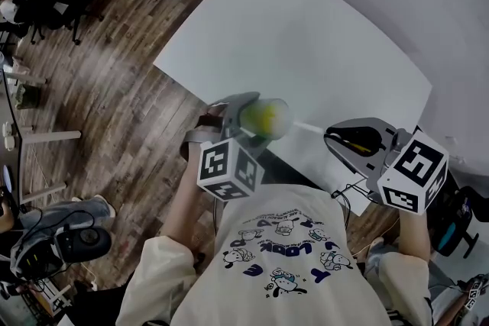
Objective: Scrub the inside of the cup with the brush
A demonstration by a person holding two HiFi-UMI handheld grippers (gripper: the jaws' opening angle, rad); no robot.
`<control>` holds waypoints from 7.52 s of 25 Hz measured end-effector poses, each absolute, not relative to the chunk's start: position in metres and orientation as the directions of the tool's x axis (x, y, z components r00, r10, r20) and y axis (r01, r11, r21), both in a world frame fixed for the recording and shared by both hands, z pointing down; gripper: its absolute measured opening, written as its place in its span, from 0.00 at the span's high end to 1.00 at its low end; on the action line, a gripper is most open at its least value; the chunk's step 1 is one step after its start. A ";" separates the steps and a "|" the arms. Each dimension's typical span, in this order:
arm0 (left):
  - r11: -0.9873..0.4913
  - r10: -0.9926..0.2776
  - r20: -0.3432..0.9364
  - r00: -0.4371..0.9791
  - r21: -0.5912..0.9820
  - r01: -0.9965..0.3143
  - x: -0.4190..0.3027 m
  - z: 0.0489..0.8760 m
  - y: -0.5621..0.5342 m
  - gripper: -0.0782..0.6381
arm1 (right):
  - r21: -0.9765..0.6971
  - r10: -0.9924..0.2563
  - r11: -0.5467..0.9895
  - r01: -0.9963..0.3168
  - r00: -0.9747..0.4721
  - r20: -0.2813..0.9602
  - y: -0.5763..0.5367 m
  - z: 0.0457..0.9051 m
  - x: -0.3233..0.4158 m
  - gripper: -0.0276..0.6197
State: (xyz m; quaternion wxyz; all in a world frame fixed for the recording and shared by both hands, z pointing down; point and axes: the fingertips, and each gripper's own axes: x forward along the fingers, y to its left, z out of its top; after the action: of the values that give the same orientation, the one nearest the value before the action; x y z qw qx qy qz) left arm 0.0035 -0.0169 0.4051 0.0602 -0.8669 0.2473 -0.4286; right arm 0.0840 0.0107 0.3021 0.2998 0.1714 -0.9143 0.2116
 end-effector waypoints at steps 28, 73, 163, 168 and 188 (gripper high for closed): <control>-0.872 -0.480 0.763 0.433 -0.359 -0.334 -0.002 0.417 -0.026 0.37 | -0.259 -0.205 0.853 -0.453 -0.748 0.631 0.004 0.304 0.073 0.89; -0.878 -0.474 0.739 0.479 -0.359 -0.316 0.013 0.414 -0.022 0.37 | -0.237 -0.226 0.847 -0.475 -0.727 0.648 0.011 0.297 0.081 0.89; -0.860 -0.451 0.799 0.398 -0.270 -0.432 -0.029 0.455 -0.025 0.37 | -0.346 -0.259 0.781 -0.520 -0.774 0.578 0.007 0.296 0.114 0.89; -0.849 -0.458 0.795 0.399 -0.257 -0.462 -0.036 0.454 -0.026 0.37 | -0.336 -0.309 0.760 -0.556 -0.764 0.567 0.000 0.290 0.122 0.89; -0.599 -0.637 0.536 0.553 0.107 -0.794 -0.024 0.390 -0.052 0.37 | -0.237 -0.671 0.570 -0.787 -0.612 0.419 -0.055 0.300 0.140 0.89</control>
State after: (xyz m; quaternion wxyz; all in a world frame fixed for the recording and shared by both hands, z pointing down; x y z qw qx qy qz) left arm -0.0242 -0.0522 0.3904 -0.1714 -0.8644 0.4139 -0.2282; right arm 0.1402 -0.0546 0.3000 0.1426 0.4169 -0.8744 0.2033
